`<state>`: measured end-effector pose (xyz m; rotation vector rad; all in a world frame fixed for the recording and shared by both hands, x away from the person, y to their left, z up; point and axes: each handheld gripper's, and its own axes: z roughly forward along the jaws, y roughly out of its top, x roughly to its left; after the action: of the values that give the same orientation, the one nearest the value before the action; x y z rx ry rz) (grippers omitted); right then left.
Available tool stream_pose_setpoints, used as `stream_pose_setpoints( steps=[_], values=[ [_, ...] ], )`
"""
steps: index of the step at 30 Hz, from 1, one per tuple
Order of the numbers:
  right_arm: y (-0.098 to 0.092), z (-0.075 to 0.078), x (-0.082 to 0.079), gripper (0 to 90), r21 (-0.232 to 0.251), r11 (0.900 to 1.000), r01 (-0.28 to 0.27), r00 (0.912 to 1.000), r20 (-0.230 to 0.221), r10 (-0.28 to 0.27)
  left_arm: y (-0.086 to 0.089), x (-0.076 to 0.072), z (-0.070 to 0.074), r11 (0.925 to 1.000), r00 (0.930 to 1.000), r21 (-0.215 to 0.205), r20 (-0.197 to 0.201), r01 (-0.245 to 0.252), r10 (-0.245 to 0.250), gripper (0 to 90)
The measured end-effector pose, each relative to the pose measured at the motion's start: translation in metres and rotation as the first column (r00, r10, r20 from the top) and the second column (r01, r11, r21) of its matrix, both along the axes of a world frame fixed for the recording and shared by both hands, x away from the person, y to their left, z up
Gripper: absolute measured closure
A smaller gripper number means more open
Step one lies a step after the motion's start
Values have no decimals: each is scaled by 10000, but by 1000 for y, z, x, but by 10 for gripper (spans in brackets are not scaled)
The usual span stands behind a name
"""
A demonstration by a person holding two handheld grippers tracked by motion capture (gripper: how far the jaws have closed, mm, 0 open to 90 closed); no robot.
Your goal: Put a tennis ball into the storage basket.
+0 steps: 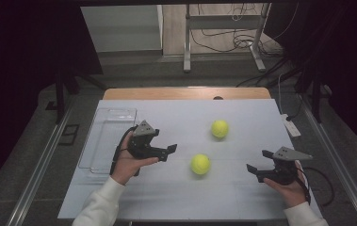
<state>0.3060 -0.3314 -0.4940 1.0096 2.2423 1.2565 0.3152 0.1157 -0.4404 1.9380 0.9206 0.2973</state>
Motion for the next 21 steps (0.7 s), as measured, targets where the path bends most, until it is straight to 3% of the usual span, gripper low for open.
stream_pose_setpoints(
  steps=[21],
  values=[
    [0, 0, 0, 117, -83, 10000, 14, 10000, -9, -14, -22, 9, 1, 9991, 9991, 53, -84, 415, -415, 103]
  ],
)
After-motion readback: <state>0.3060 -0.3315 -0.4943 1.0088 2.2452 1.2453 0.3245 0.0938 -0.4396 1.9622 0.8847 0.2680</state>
